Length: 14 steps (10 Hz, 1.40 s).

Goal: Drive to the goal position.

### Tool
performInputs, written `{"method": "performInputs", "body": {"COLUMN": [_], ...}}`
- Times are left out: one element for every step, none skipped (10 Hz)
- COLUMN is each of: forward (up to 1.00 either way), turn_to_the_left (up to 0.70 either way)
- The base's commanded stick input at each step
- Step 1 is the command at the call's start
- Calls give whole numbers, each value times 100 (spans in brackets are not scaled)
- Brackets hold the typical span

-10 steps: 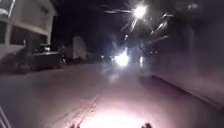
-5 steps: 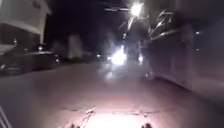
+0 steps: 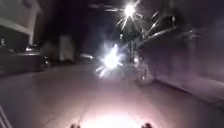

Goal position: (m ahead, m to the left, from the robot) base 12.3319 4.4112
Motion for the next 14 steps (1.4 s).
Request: {"method": "performInputs", "body": {"forward": [85, 85, 85, 85, 85, 85, 85, 85, 85, 85, 85, 85, 85, 85], "turn_to_the_left": [0, 0, 0, 0, 0, 0, 0, 0, 0, 0, 0, 0, 0, 0]}}
